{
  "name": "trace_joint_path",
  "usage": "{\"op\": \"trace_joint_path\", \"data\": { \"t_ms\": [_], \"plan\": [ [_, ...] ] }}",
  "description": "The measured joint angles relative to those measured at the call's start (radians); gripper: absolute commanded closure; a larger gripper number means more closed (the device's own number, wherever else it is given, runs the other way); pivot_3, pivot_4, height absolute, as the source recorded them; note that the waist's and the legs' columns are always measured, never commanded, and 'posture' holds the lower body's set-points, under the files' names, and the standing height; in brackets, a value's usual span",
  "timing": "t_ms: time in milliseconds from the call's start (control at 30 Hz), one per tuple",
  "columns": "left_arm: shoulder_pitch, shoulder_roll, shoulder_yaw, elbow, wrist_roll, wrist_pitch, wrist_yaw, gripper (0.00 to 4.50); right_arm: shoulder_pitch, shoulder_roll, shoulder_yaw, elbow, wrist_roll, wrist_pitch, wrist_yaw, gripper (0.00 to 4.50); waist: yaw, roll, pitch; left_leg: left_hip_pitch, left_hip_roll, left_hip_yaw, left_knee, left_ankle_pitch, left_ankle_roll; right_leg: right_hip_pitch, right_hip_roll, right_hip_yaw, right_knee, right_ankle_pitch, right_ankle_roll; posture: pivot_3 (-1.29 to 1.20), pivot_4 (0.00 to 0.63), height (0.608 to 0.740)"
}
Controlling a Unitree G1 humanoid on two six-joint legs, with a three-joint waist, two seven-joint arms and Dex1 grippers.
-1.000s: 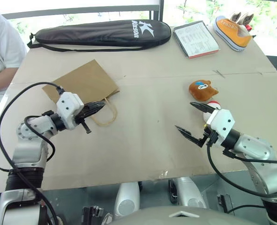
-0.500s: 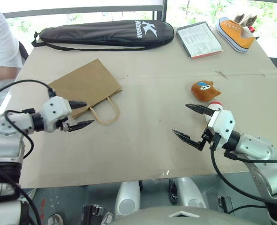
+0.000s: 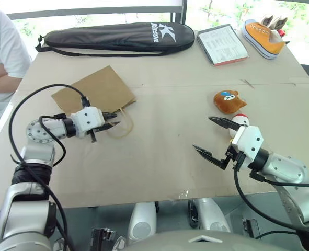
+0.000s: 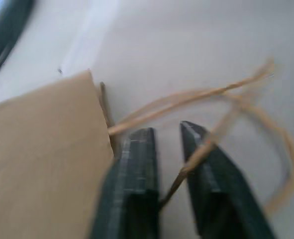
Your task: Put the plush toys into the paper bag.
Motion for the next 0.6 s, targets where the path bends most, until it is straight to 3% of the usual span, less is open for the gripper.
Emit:
{"op": "trace_joint_path", "data": {
  "t_ms": [133, 400, 433, 500, 600],
  "plan": [
    [0.037, -0.147, -0.061, -0.288, -0.141, 0.13, -0.034, 4.49, -0.132, 0.072, 0.082, 0.073, -0.025, -0.009, -0.005, 0.0, -0.003, 0.0, 0.0, 0.0, 0.0, -0.001, 0.006, 0.0, 0.0, 0.002, 0.0, 0.0, 0.003, 0.0, 0.0, 0.0, 0.15, 0.74],
    [0.057, -0.264, -0.078, -0.471, -0.213, 0.356, 0.089, 4.49, -0.342, 0.25, 0.155, 0.413, -0.063, -0.06, -0.016, 0.0, -0.012, 0.0, 0.0, 0.002, 0.001, -0.004, 0.01, 0.0, 0.0, 0.001, 0.004, 0.001, 0.012, 0.0, 0.0, 0.0, 0.15, 0.74],
    [0.07, -0.292, -0.079, -0.519, -0.235, 0.401, 0.129, 4.5, -0.391, 0.293, 0.165, 0.511, -0.06, -0.061, -0.012, 0.42, -0.014, 0.0, 0.0, 0.001, 0.001, -0.004, 0.011, 0.0, 0.0, 0.001, 0.004, 0.001, 0.013, 0.0, 0.0, 0.0, 0.15, 0.74],
    [0.083, -0.301, -0.075, -0.582, -0.256, 0.441, 0.162, 4.5, -0.441, 0.327, 0.173, 0.62, -0.055, -0.058, 0.002, 0.72, -0.016, 0.001, 0.001, 0.001, 0.0, -0.004, 0.011, 0.0, 0.0, 0.001, 0.004, 0.001, 0.013, 0.0, 0.001, 0.0, 0.15, 0.74],
    [0.102, -0.315, -0.063, -0.645, -0.27, 0.48, 0.206, 4.5, -0.504, 0.379, 0.164, 0.739, -0.033, -0.044, 0.026, 2.07, -0.019, 0.001, 0.001, 0.001, 0.0, -0.005, 0.01, 0.0, 0.0, 0.001, 0.004, 0.001, 0.013, 0.001, 0.004, 0.0, 0.15, 0.74]
  ]
}}
